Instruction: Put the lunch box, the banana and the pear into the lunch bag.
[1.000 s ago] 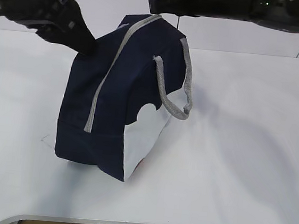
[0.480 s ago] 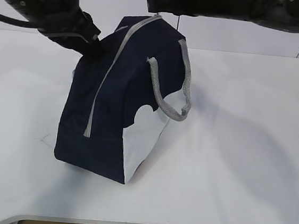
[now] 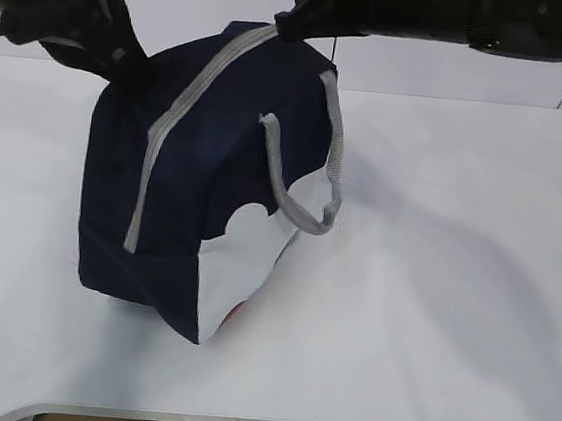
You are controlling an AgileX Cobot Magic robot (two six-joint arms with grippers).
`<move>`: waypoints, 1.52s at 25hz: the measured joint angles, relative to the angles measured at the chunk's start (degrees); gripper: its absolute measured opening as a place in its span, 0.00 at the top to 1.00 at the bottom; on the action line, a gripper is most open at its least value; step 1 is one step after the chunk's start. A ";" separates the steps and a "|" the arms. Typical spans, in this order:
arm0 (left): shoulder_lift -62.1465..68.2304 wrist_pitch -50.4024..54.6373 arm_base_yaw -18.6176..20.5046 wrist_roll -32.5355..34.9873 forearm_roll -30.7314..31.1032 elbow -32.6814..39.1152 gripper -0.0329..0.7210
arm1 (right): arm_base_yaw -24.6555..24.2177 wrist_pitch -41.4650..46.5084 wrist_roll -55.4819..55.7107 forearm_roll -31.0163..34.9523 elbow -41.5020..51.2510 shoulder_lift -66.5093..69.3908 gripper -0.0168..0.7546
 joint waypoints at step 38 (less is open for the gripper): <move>-2.75 11.22 2.80 -1.38 7.51 -0.09 0.94 | 0.29 1.43 2.21 -7.48 -1.84 10.71 0.96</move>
